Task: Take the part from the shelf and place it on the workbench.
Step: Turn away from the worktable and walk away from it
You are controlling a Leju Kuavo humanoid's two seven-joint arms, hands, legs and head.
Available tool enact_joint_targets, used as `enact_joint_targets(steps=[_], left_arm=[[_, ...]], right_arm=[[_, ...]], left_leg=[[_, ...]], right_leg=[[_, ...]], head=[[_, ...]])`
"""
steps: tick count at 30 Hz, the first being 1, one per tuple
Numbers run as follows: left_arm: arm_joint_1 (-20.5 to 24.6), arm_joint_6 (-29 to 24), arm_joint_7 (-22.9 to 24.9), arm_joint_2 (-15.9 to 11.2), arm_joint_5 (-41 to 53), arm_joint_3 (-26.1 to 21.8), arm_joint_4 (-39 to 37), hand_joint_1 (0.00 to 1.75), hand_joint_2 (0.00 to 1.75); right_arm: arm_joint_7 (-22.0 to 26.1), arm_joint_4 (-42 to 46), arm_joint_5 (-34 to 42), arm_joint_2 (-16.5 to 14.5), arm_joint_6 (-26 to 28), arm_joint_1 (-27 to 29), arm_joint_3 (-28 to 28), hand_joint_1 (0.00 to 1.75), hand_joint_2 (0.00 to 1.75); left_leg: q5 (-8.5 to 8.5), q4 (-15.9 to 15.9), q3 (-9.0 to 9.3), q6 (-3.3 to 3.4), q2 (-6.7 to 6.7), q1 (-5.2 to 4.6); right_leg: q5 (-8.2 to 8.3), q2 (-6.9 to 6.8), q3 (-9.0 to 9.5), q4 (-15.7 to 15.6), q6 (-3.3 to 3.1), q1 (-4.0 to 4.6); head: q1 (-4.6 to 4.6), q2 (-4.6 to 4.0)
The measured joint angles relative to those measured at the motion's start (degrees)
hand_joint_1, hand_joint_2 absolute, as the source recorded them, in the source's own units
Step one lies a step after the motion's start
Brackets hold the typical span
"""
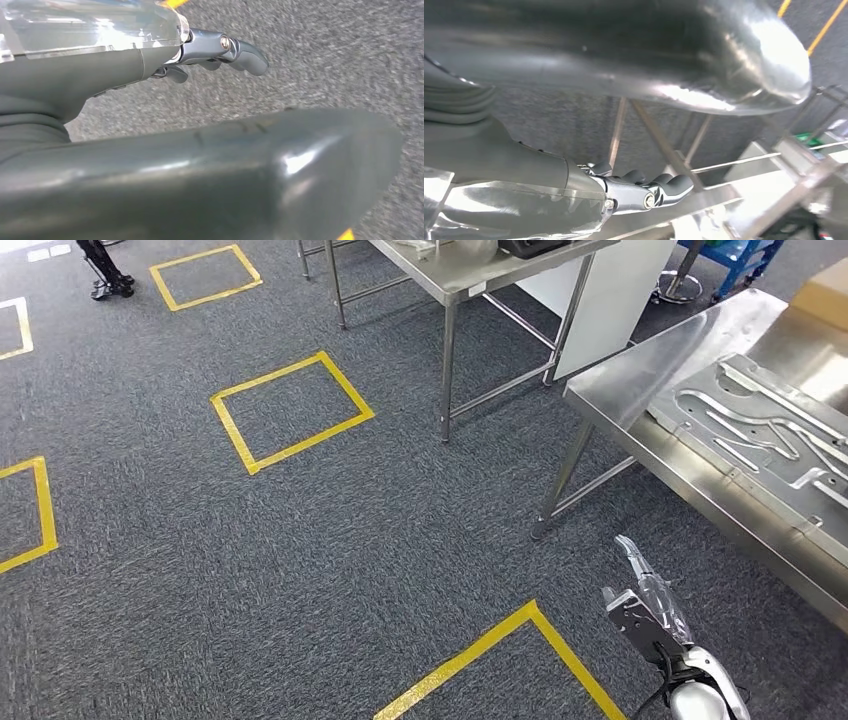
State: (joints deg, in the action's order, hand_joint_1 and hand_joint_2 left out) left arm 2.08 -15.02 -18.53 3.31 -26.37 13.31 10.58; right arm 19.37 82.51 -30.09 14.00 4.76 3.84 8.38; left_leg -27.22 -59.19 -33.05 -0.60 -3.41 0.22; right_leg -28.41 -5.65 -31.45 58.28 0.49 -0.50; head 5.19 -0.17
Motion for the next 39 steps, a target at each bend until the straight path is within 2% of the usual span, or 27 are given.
enact_joint_targets(steps=[1,3,5,7,8,9,10,11,12,14,16,18,19,20,22,24,25,26,27,29,31,32,33,34,36,38,39], left_arm=[[0.2,0.1,-0.1,0.0,0.1,0.0,0.0,0.0,0.0],[0.5,0.1,-0.2,0.0,0.3,0.0,0.0,0.0,0.0],[1.2,0.0,-0.3,0.0,0.3,0.0,0.0,0.0,0.0],[2.2,0.3,-0.5,-0.1,0.0,-0.1,0.0,0.0,0.0],[2.8,0.5,-0.6,-0.2,-0.3,-0.2,0.0,0.0,0.0],[3.2,0.8,-0.8,-0.2,-0.5,-0.3,0.0,0.0,0.0],[3.6,1.1,-1.1,-0.2,-0.7,-0.4,0.0,0.0,0.0],[3.9,1.4,-1.4,-0.2,-0.8,-0.5,0.1,0.0,0.0],[4.2,1.7,-1.7,-0.2,-0.8,-0.6,0.1,0.0,0.0],[4.7,2.3,-2.2,-0.2,-0.4,-0.8,0.3,0.0,0.0],[5.0,2.6,-2.6,0.0,0.4,-0.7,0.4,0.0,0.0],[4.9,2.9,-3.1,0.1,1.7,-0.6,0.4,0.0,0.0],[4.7,3.1,-3.5,0.1,2.6,-0.3,0.4,0.0,0.0],[4.7,3.3,-4.0,0.2,3.6,0.0,0.4,0.0,0.0],[4.9,3.5,-5.5,0.6,6.0,1.2,0.5,0.0,0.0],[5.0,3.3,-7.4,1.1,8.1,2.5,0.5,0.0,0.0],[4.9,3.1,-8.8,1.5,8.9,3.2,0.6,0.0,0.0],[4.8,3.1,-10.5,1.9,9.6,3.8,0.7,0.0,0.0],[4.8,3.3,-12.5,2.4,10.2,4.4,0.9,0.0,0.0],[5.0,4.7,-16.0,3.4,11.3,5.4,1.5,0.0,0.0],[5.4,6.5,-17.6,4.4,12.3,6.4,2.0,0.0,0.0],[5.5,7.1,-17.9,4.9,12.8,6.9,2.2,0.0,0.0],[5.6,7.5,-18.1,5.5,13.3,7.4,2.4,0.0,0.0],[5.6,7.8,-18.1,6.0,13.7,8.0,2.6,0.0,0.0],[6.0,8.1,-17.7,7.0,14.2,8.8,2.9,0.0,0.0],[6.5,8.4,-16.7,7.8,14.4,9.4,3.2,0.0,0.0],[6.7,8.5,-16.2,8.2,14.4,9.6,3.2,0.0,0.0]], right_arm=[[0.2,0.0,-0.2,-0.1,0.0,-0.4,0.0,0.0,0.0],[0.3,0.0,-0.3,-0.4,-0.1,-1.6,0.1,0.0,0.0],[0.4,-0.1,-0.4,-0.5,-0.4,-2.7,0.0,0.0,0.0],[0.7,-0.4,-0.2,-0.5,-0.9,-3.7,0.0,0.0,0.0],[0.9,-0.7,0.0,-0.5,-1.2,-4.2,0.0,0.0,0.0],[1.2,-1.1,0.4,-0.4,-1.5,-4.6,0.0,0.0,0.0],[1.5,-1.5,0.7,-0.4,-1.8,-5.1,-0.1,0.0,0.0],[1.8,-2.0,1.0,-0.4,-2.0,-5.7,-0.1,0.0,0.0],[2.1,-2.4,1.3,-0.5,-2.2,-6.2,-0.2,0.0,0.0],[2.5,-3.3,1.6,-0.6,-2.4,-7.3,-0.5,0.0,0.0],[2.8,-4.4,1.7,-0.9,-2.3,-7.8,-0.9,0.0,0.0],[3.0,-5.4,1.8,-1.6,-2.1,-7.8,-1.6,0.0,0.0],[3.1,-5.8,1.9,-2.0,-1.9,-7.7,-1.9,0.0,0.0],[3.2,-6.0,1.9,-2.5,-1.7,-7.6,-2.3,0.0,0.0],[3.0,-6.5,1.9,-3.4,-1.3,-6.7,-2.7,0.0,0.0],[2.5,-6.7,1.7,-4.3,-1.0,-5.7,-3.0,0.0,0.0],[2.3,-6.7,1.6,-4.8,-1.0,-5.3,-3.3,0.0,0.0],[2.1,-6.7,1.5,-5.3,-1.0,-5.1,-3.5,0.0,0.0],[2.0,-6.7,1.3,-5.7,-1.0,-5.0,-3.6,0.0,0.0],[2.0,-6.7,0.8,-6.3,-1.2,-5.1,-3.8,0.0,0.0],[1.9,-6.8,0.3,-6.6,-1.5,-5.5,-4.0,0.0,0.0],[1.9,-6.9,0.1,-6.7,-1.7,-5.6,-4.1,0.0,0.0],[1.8,-7.0,0.0,-6.7,-1.8,-5.7,-4.2,0.0,0.0],[1.8,-7.1,-0.1,-6.7,-1.8,-5.7,-4.3,0.0,0.0],[1.8,-7.2,-0.3,-6.7,-1.9,-5.4,-4.5,0.0,0.0],[1.5,-7.4,-0.8,-6.7,-2.0,-5.1,-4.6,0.0,0.0],[1.2,-7.7,-1.2,-6.7,-2.1,-5.0,-4.8,0.0,0.0]], left_leg=[[-0.07,0.6,0.1,0.41,-0.07,-0.19],[0.35,0.9,0.01,1.18,1.24,-0.2],[0.9,1.4,0.17,2.0,2.38,-0.07],[1.31,1.6,0.11,2.53,3.61,-0.01],[1.41,1.6,0.0,2.65,4.33,-0.06],[1.45,1.5,-0.05,2.69,5.12,-0.13],[1.47,1.5,-0.06,2.69,5.91,-0.19],[1.47,1.3,-0.04,2.65,6.74,-0.22],[1.44,1.2,0.02,2.58,7.54,-0.22],[1.38,0.8,-0.13,2.23,8.97,-0.19],[1.55,0.7,-0.65,1.51,10.27,0.0],[1.78,0.9,-1.05,0.7,11.2,0.23],[1.52,0.6,-1.28,0.4,10.42,0.17],[0.73,-0.6,-1.87,0.17,9.0,0.05],[-2.53,-6.6,-4.79,-0.12,5.46,-0.13],[-5.52,-14.0,-8.41,-0.36,4.16,0.01],[-5.68,-15.7,-9.18,-0.44,3.95,0.07],[-4.71,-14.9,-8.75,-0.45,3.75,0.1],[-2.92,-12.0,-7.2,-0.38,3.39,0.11],[0.33,-3.7,-2.83,0.11,1.01,-0.24],[1.3,0.7,-0.65,0.8,-0.69,-0.67],[1.19,1.0,-0.63,1.09,-0.57,-0.87],[1.4,1.1,-0.66,1.39,0.24,-0.83],[1.54,1.3,-0.64,1.66,0.91,-0.77],[1.86,1.6,-0.49,2.29,2.22,-0.58],[2.0,1.7,-0.5,2.67,3.67,-0.53],[2.03,1.6,-0.54,2.76,4.46,-0.59]], right_leg=[[-0.06,-0.42,0.08,0.0,0.31,0.13],[-0.15,-1.12,0.29,-0.1,1.02,0.02],[-1.75,0.81,-0.28,1.7,1.64,-0.34],[-5.41,4.08,-3.09,8.0,1.88,-0.55],[-7.1,4.95,-5.03,12.0,1.89,-0.58],[-7.9,5.31,-6.56,15.0,1.89,-0.59],[-7.55,5.46,-7.24,16.1,1.85,-0.6],[-6.0,5.58,-6.8,14.8,1.76,-0.61],[-3.66,6.0,-5.37,11.4,1.62,-0.66],[-0.22,8.36,-2.1,3.8,1.28,-0.81],[0.38,9.79,-0.88,0.8,0.97,-0.7],[0.58,8.75,-0.79,0.3,0.44,-0.58],[0.73,8.1,-0.64,0.0,0.05,-0.61],[0.87,7.38,-0.49,-0.3,-0.37,-0.67],[0.88,5.67,-0.29,-0.6,-0.98,-0.49],[0.73,3.92,-0.28,-0.6,-1.26,-0.25],[0.67,3.16,-0.27,-0.6,-1.28,-0.2],[0.61,2.47,-0.21,-0.6,-1.25,-0.18],[0.53,1.82,-0.1,-0.6,-1.15,-0.18],[0.25,0.58,0.25,-0.6,-0.78,-0.06],[-0.03,-0.48,0.49,-0.5,-0.25,0.19],[-0.11,-1.02,0.57,-0.5,0.04,0.31],[-0.21,-1.57,0.68,-0.5,0.35,0.32],[-0.54,-1.42,0.64,0.1,0.73,0.19],[-2.65,1.13,-0.58,3.7,1.31,-0.12],[-6.38,4.42,-3.87,10.8,1.45,-0.28],[-7.75,5.11,-5.61,14.1,1.42,-0.27]], head=[[0.0,0.0],[-0.01,0.0],[-0.01,0.0],[-0.01,0.0],[-0.02,0.0],[-0.02,0.0],[-0.02,0.0],[-0.02,0.0],[-0.01,0.0],[-0.02,0.0],[-0.03,0.0],[-0.02,0.01],[-0.01,0.01],[0.01,0.01],[0.02,0.0],[0.03,0.0],[0.03,0.0],[0.03,0.0],[0.03,0.0],[0.03,0.0],[0.02,0.0],[0.02,0.0],[0.02,0.01],[0.02,0.01],[0.02,0.01],[0.01,0.0],[0.01,0.0]])
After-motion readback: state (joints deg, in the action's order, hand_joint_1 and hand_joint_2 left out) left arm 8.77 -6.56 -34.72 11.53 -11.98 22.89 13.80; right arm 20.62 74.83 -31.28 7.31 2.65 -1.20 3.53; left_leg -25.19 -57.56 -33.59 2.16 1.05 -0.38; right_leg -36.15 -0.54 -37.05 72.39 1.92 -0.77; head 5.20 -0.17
